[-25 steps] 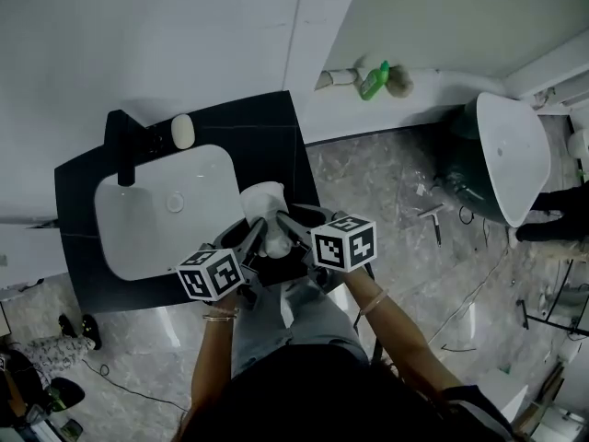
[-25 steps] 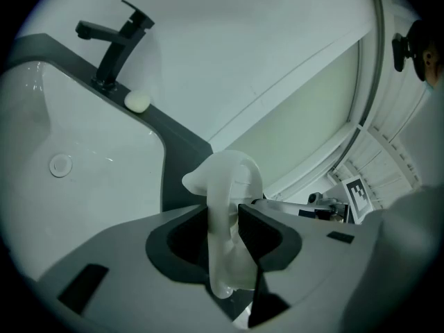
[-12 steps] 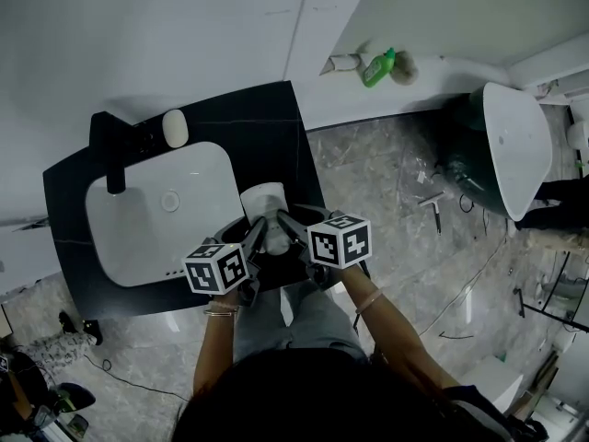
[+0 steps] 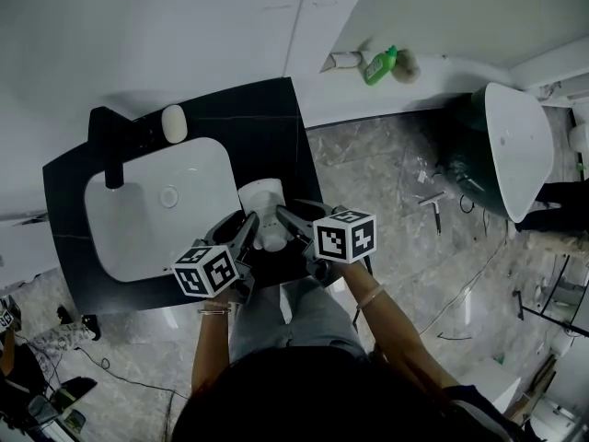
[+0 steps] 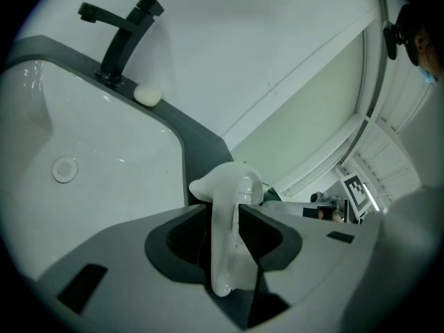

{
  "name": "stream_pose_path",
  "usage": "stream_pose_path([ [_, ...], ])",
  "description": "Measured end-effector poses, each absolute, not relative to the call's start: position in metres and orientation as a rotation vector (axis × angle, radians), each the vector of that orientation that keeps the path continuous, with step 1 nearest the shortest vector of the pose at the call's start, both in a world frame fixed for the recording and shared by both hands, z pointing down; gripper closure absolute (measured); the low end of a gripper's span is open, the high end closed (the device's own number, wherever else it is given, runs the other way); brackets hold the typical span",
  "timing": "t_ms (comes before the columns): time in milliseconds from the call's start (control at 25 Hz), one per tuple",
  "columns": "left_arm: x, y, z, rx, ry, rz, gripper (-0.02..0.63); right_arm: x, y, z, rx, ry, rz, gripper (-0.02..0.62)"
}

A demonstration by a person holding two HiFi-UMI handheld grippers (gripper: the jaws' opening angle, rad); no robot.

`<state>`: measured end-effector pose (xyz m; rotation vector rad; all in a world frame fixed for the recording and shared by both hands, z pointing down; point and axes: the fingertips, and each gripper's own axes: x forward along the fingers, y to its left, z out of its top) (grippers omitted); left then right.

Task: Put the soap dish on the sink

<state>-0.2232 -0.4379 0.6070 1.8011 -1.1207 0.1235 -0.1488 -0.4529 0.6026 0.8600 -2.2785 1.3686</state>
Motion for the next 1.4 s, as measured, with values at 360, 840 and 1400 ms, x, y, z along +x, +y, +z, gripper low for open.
stream_pose_path([
  [360,-0.233,-0.428,0.546,1.874,-1.205,0.045,0.478,-0.116,-0.460,0.567,0.972,-2.307,1.302,0.483],
  [840,-0.211,-0.382,0.416,2.057,-1.317,-0.170,0.587,-0.079,-0.422,0.442,1.073,-2.532,1.286,0.557],
  [1400,-0.172,-0.321,0.360,2.175,-1.347,-0.180,0.603,-0.078,-0.356,0.365,0.962,-2.717,1.038,0.575],
])
